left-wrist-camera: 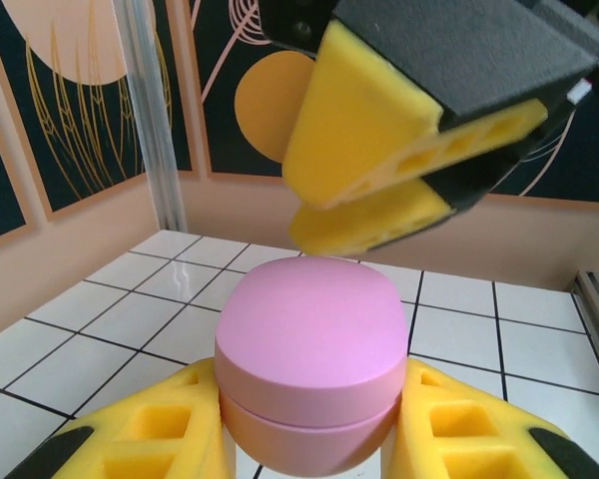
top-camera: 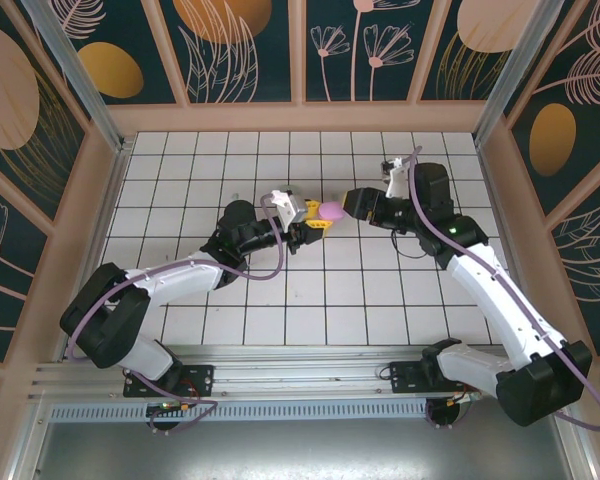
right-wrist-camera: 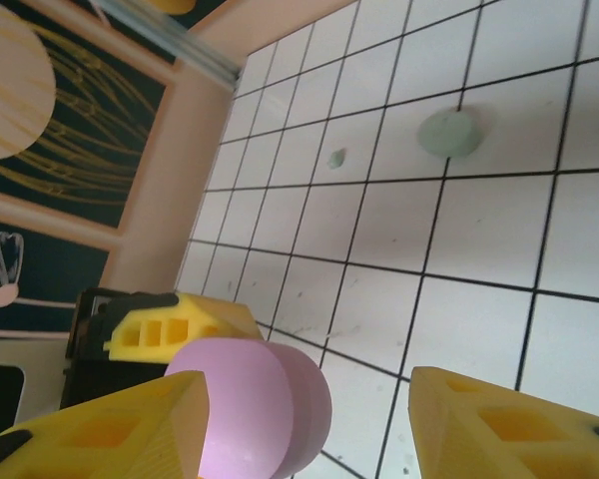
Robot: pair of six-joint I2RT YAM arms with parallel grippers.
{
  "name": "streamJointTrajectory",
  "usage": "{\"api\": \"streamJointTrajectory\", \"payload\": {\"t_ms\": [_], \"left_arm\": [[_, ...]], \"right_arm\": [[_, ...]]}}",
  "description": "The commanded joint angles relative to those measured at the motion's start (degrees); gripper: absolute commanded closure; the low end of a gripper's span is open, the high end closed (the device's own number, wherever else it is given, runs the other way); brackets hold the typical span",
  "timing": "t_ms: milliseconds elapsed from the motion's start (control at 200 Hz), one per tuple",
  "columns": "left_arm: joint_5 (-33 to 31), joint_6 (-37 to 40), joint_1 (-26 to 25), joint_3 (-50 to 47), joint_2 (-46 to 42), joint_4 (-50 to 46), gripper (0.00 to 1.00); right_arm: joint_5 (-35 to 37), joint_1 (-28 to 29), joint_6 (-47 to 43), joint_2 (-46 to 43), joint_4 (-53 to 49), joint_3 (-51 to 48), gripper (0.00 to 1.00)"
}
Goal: Insert the wireless bluetooth earbuds into the charging case
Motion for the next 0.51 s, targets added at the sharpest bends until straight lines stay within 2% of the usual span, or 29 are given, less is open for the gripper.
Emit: {"api": "streamJointTrajectory", "payload": {"t_ms": [0, 295, 400, 500], "left_arm": [[-0.4, -1.6, -0.3, 1.9, -1.8, 4.2, 0.88], [-0.1, -3.9, -0.3, 2.4, -1.6, 7.6, 0.87], [0.0, -4.1, -0.3, 2.6, -1.3, 7.7, 0.87], [-0.1, -4.2, -0.3, 2.4, -1.1, 7.9, 0.86]], "right_arm": [[-8.2, -0.6, 5.6, -0.8, 8.1, -2.5, 0.43], [-16.1, -0.6, 11.9, 0.7, 16.6, -6.4, 0.41], [-18.3, -0.5, 14.2, 0.7, 19.6, -7.4, 0.47], [-18.9, -0.6, 14.8, 0.8, 20.4, -7.4, 0.58]]}}
